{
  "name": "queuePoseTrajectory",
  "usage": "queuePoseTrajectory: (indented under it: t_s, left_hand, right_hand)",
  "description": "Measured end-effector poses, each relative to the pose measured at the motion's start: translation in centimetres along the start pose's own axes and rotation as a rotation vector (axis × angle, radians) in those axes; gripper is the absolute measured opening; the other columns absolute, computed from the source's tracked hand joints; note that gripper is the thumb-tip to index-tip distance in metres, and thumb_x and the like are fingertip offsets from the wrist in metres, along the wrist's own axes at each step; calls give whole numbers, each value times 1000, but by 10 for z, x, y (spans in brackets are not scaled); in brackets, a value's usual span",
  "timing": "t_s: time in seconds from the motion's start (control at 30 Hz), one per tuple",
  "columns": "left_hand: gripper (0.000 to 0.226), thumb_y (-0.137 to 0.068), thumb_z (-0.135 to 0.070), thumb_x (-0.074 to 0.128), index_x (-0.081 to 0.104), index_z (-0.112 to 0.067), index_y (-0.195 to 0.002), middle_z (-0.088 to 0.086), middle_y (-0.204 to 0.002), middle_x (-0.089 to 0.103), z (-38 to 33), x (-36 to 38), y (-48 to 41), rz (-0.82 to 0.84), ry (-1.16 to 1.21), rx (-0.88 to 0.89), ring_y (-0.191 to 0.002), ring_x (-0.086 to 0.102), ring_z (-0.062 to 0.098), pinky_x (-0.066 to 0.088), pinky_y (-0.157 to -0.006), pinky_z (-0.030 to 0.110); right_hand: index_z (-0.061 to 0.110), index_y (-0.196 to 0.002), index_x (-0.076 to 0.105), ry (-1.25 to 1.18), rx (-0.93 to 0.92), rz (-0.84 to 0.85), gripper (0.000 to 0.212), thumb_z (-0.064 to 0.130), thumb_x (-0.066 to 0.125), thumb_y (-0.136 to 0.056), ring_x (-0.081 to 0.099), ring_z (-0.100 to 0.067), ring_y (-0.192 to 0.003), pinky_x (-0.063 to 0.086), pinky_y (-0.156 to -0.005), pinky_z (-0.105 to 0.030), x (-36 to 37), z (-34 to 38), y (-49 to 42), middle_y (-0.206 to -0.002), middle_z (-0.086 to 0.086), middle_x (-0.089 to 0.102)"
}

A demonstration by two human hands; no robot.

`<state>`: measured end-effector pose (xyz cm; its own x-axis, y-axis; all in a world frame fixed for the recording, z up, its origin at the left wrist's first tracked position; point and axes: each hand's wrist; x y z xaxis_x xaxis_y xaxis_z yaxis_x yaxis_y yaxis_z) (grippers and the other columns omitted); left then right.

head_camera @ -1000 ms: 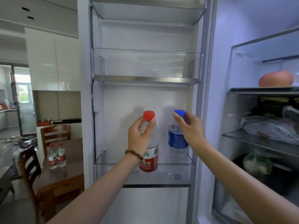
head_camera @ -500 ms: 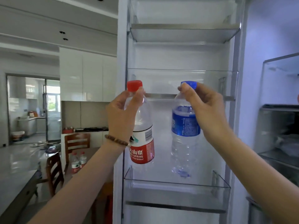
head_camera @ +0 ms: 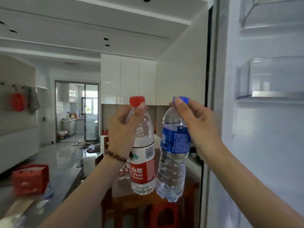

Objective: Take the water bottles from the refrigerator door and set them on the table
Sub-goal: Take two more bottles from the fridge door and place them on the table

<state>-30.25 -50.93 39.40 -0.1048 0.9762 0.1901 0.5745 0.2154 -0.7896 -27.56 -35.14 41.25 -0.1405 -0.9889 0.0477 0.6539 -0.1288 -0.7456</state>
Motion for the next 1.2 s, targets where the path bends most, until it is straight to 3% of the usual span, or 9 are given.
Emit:
queuePoseTrajectory:
  t_s: [0.17, 0.3, 0.4, 0.47, 0.6, 0.8, 1.03, 1.1, 1.2]
  left_hand:
    - [34, -67, -50, 60, 69, -21, -83, -4, -76, 71, 58, -83, -33, 3, -45, -126, -71, 66, 14, 55, -66, 28]
    - [43, -69, -51, 60, 69, -12, -86, 13, -88, 71, 124, -138, -57, -12, -102, -221, -77, 67, 21, 57, -67, 33]
    - [49, -72, -53, 63, 67, -6, -85, 27, -90, 66, 180, -168, -71, -10, -136, -309, -81, 65, 35, 56, -74, 44]
    - [40, -77, -49, 62, 68, -10, -87, 17, -87, 70, 218, -183, -74, -10, -180, -369, -82, 67, 30, 56, -77, 43]
    - [34, -83, -44, 59, 69, -14, -98, 10, -93, 71, 296, -196, -89, -43, -230, -440, -86, 67, 23, 56, -76, 32]
    - [62, -77, -58, 58, 61, 1, -95, 23, -99, 64, 423, -193, -139, -62, -343, -543, -94, 62, 36, 52, -87, 48]
    - [16, -83, -39, 63, 66, -28, -94, -10, -87, 65, 557, -193, -186, 74, -502, -641, -83, 60, 4, 46, -75, 22]
    - [18, -82, -39, 63, 66, -29, -97, -12, -84, 61, 598, -196, -190, 77, -502, -705, -80, 56, 4, 43, -74, 21]
    - [33, -79, -42, 66, 68, -22, -104, -4, -103, 63, 662, -201, -196, 113, -527, -767, -98, 56, 13, 44, -86, 30]
  right_hand:
    - [20, -99, 71, -71, 95, 2, 45, 51, 62, -67, 69, -10, -93, 51, -95, -41, 97, -67, -15, -96, 4, 74]
    - [23, -98, 70, -57, 187, 37, 46, 54, 63, -65, 68, -12, -95, 51, -94, -41, 157, -135, -26, -97, 4, 74]
    - [28, -95, 70, -34, 238, 89, 26, 45, 65, -76, 67, -6, -96, 53, -91, -34, 193, -195, -39, -97, 8, 73]
    - [35, -87, 68, -18, 262, 121, 7, 36, 64, -82, 66, 2, -91, 52, -85, -25, 212, -234, -49, -91, 15, 72]
    - [36, -89, 64, 8, 285, 168, 6, 34, 63, -84, 64, 7, -88, 51, -78, -13, 237, -313, -76, -93, 18, 69]
    - [35, -93, 62, 51, 322, 254, 10, 33, 64, -84, 62, 2, -90, 51, -83, -22, 255, -446, -135, -92, 18, 66]
    - [23, -102, 66, 174, 344, 293, 23, 30, 70, -80, 65, -19, -96, 52, -87, -34, 270, -589, -189, -97, 2, 69]
    - [20, -105, 66, 224, 369, 287, 27, 31, 69, -81, 63, -18, -96, 52, -85, -32, 271, -628, -200, -101, 1, 69]
    - [15, -113, 65, 269, 438, 269, 38, 34, 69, -81, 63, -15, -97, 52, -84, -30, 274, -680, -213, -108, 1, 69]
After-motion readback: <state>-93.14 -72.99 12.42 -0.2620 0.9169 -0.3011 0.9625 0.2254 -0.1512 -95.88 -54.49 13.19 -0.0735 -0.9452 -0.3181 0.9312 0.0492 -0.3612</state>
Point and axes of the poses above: each hand's wrist, its own y-axis away from the middle knuckle, its own x-axis out of the palm, z = x × y
